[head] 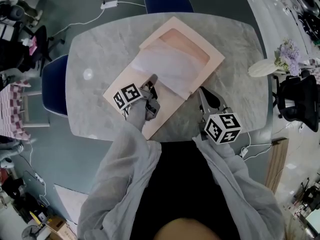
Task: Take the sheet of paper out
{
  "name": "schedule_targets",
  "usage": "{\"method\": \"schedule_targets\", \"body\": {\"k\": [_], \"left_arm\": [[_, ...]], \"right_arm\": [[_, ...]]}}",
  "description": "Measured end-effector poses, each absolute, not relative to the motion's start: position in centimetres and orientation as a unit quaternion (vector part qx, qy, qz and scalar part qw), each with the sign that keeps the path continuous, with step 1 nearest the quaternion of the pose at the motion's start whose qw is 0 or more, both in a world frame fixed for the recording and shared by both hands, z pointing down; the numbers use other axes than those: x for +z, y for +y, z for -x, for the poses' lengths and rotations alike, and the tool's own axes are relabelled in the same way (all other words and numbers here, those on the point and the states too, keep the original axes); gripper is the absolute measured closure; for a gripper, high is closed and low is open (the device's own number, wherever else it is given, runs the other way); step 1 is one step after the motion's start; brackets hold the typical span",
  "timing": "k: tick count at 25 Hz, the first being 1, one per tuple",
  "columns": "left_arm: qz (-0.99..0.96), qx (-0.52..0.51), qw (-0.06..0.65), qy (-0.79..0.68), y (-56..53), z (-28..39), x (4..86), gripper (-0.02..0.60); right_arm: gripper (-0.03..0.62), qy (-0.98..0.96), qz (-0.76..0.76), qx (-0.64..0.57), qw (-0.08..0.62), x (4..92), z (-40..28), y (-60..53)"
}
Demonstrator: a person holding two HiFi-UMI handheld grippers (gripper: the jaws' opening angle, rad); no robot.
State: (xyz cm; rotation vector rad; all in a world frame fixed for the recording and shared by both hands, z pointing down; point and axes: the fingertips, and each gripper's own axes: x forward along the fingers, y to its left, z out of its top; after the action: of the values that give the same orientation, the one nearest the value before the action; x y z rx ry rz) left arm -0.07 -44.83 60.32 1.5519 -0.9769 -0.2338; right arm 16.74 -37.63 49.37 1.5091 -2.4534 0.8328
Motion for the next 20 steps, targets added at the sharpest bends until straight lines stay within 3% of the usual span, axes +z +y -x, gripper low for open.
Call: {"method": "schedule_targets", "body": {"k": [20], "left_arm": [[-0.680,-0.114,0.589,-0.421,-39.5,5.0,58.8,0.575]], "right_arm": [[0.585,-0.809,-0.522,0.261,0.064,48.3,-14.1,-33.1]]}}
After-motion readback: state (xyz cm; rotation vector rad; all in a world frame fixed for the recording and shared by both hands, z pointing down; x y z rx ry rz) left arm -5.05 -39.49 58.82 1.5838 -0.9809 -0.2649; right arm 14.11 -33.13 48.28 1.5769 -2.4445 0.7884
